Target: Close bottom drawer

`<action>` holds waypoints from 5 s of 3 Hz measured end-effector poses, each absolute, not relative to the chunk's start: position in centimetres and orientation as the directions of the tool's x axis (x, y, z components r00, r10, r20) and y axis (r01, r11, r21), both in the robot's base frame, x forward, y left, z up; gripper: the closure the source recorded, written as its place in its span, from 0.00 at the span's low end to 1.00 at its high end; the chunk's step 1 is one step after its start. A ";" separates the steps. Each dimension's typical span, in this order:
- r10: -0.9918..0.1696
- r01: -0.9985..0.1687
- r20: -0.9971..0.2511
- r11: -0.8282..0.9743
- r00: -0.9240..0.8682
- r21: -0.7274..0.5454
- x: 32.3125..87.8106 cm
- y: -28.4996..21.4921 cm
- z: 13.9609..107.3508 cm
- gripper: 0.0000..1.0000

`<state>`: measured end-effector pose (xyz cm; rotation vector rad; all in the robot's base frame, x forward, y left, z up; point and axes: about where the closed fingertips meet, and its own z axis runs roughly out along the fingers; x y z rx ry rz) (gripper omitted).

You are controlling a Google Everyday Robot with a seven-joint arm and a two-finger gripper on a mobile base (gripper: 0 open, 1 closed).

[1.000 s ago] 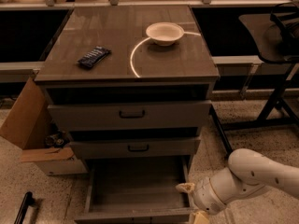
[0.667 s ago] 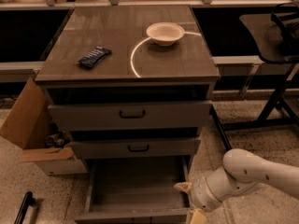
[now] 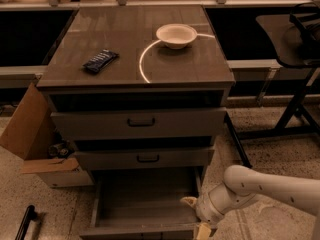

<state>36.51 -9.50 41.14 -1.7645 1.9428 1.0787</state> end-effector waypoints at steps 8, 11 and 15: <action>-0.926 -0.968 -0.353 0.047 -0.134 0.245 35.8 -11.8 18.1 1.00; -0.913 -0.986 -0.382 0.096 -0.142 0.136 38.8 -12.6 14.4 1.00; -0.849 -0.994 -0.518 0.113 -0.102 0.009 44.3 -12.6 15.0 1.00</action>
Offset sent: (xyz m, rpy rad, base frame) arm 0.0188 -0.0022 -0.1603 -0.1585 -0.0196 0.0230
